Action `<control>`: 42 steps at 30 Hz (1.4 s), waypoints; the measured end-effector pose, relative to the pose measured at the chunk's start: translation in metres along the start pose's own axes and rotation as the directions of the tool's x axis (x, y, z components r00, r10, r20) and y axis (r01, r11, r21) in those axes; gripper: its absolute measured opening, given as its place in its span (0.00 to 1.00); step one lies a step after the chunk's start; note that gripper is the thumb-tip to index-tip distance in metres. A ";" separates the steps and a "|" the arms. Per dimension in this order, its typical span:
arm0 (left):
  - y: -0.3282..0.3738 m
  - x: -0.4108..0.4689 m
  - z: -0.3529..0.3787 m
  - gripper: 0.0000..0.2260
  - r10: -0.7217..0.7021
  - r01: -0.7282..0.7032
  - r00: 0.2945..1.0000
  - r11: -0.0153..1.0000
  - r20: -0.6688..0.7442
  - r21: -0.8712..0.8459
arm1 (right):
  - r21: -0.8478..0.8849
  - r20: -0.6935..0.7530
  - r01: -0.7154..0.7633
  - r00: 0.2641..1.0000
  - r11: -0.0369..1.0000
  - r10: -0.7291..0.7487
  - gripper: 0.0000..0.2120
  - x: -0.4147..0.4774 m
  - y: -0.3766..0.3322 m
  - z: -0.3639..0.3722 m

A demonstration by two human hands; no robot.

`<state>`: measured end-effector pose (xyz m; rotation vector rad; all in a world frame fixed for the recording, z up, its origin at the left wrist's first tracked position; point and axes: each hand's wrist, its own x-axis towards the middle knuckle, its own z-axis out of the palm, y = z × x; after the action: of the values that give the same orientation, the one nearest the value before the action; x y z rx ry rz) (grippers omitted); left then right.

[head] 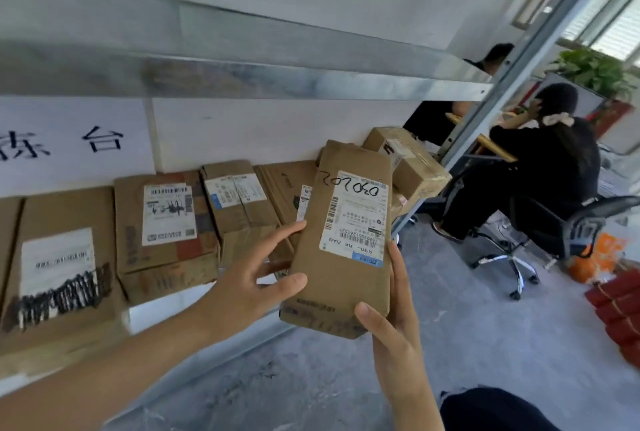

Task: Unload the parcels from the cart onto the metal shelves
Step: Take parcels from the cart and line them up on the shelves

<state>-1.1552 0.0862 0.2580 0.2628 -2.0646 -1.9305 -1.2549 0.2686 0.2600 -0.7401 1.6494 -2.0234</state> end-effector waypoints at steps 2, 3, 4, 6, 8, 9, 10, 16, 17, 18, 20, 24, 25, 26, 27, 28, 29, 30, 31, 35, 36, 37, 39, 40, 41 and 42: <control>-0.002 0.006 0.009 0.25 -0.020 0.020 1.000 1.000 -0.016 0.015 | -0.006 0.022 0.011 1.000 1.000 -0.011 0.38 0.006 0.002 -0.013; -0.003 0.009 0.013 0.25 -0.025 0.026 1.000 0.999 -0.016 0.019 | -0.001 0.030 0.010 0.999 1.000 -0.010 0.38 0.007 0.004 -0.018; -0.003 0.011 0.017 0.25 -0.027 0.028 0.999 0.999 -0.016 0.021 | 0.011 0.035 0.005 0.999 1.000 -0.005 0.38 0.009 0.005 -0.023; -0.002 0.012 0.025 0.27 -0.030 0.031 0.999 0.999 -0.024 0.028 | 0.013 0.046 -0.001 0.999 1.000 0.000 0.37 0.010 0.005 -0.030; -0.002 0.013 0.032 0.27 -0.032 0.032 0.999 0.999 -0.022 0.035 | 0.011 0.050 0.006 0.999 1.000 -0.006 0.36 0.009 0.005 -0.036; -0.002 0.013 0.034 0.27 -0.036 0.037 0.999 0.999 -0.024 0.027 | 0.009 0.055 0.005 0.998 1.000 -0.006 0.36 0.009 0.004 -0.039; -0.002 0.012 0.037 0.27 -0.041 0.041 0.999 0.999 -0.025 0.019 | 0.009 0.055 0.006 0.998 1.000 -0.006 0.36 0.008 0.004 -0.041; 0.000 0.010 0.026 0.27 -0.052 0.053 0.998 0.997 -0.018 0.055 | 0.018 0.036 0.020 0.999 1.000 -0.021 0.35 0.008 0.010 -0.029; 0.000 0.010 0.021 0.27 -0.053 0.054 0.998 0.997 -0.018 0.056 | 0.017 0.030 0.023 0.999 1.000 -0.023 0.35 0.009 0.011 -0.024; 0.000 0.010 0.015 0.27 -0.052 0.053 0.998 0.997 -0.019 0.061 | 0.019 0.025 0.026 0.999 0.999 -0.027 0.36 0.010 0.012 -0.018; 0.000 0.009 0.003 0.27 -0.049 0.050 0.999 0.997 -0.014 0.063 | 0.029 0.017 0.029 0.999 0.999 -0.029 0.36 0.012 0.014 -0.007; 0.003 0.011 -0.016 0.27 -0.042 0.042 0.999 0.999 0.009 0.029 | 0.024 0.010 0.036 0.999 0.999 -0.037 0.35 0.018 0.017 0.011; 0.004 0.011 -0.019 0.27 -0.039 0.039 0.999 0.999 0.013 0.026 | 0.018 0.011 0.037 0.999 0.999 -0.038 0.35 0.019 0.017 0.014; 0.004 0.012 -0.022 0.27 -0.035 0.035 0.999 0.999 0.018 0.020 | 0.017 0.011 0.034 0.999 0.999 -0.035 0.36 0.021 0.017 0.016; 0.004 0.013 -0.024 0.27 -0.034 0.034 0.999 0.999 0.023 0.011 | 0.018 0.010 0.031 0.999 0.999 -0.031 0.36 0.022 0.016 0.018; 0.004 0.014 -0.026 0.27 -0.035 0.035 0.999 0.999 0.025 -0.001 | 0.016 0.010 0.030 1.000 0.999 -0.030 0.37 0.024 0.015 0.019; 0.004 0.016 -0.027 0.27 -0.035 0.035 0.999 0.999 0.026 -0.012 | 0.009 0.012 0.031 0.999 0.999 -0.031 0.38 0.026 0.014 0.020; 0.004 0.017 -0.028 0.27 -0.033 0.033 0.999 0.999 0.025 -0.020 | 0.003 0.017 0.031 0.999 1.000 -0.031 0.39 0.028 0.013 0.021; 0.005 0.018 -0.028 0.27 -0.030 0.031 0.999 0.999 0.024 -0.027 | -0.003 0.019 0.030 0.999 1.000 -0.030 0.39 0.029 0.012 0.021; 0.005 0.025 -0.026 0.27 -0.028 0.029 0.999 0.999 0.025 -0.036 | -0.025 0.023 0.022 1.000 0.999 -0.021 0.41 0.035 0.009 0.018; 0.005 0.027 -0.025 0.27 -0.026 0.027 0.999 0.999 0.027 -0.040 | -0.028 0.019 0.022 1.000 0.999 -0.021 0.41 0.035 0.008 0.016; 0.005 0.029 -0.023 0.27 -0.024 0.026 0.999 0.999 0.030 -0.048 | -0.031 0.013 0.023 1.000 0.999 -0.023 0.41 0.035 0.008 0.014; 0.005 0.033 -0.017 0.27 -0.021 0.024 0.999 0.998 0.043 -0.060 | -0.038 -0.002 0.027 1.000 0.999 -0.027 0.41 0.035 0.007 0.008; 0.004 0.035 -0.014 0.27 -0.019 0.022 0.999 0.998 0.043 -0.060 | -0.040 -0.007 0.027 1.000 0.999 -0.027 0.40 0.035 0.007 0.004; 0.004 0.037 -0.010 0.27 -0.016 0.018 0.999 0.998 0.040 -0.056 | -0.040 -0.012 0.027 1.000 0.999 -0.028 0.40 0.035 0.007 0.000; 0.004 0.039 -0.007 0.27 -0.014 0.016 0.999 0.999 0.039 -0.049 | -0.039 -0.019 0.028 0.999 0.999 -0.028 0.40 0.035 0.007 -0.004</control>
<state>-1.1892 0.0673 0.2664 0.2324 -2.0411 -2.0076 -1.2842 0.2480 0.2575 -0.7631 1.7026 -2.0295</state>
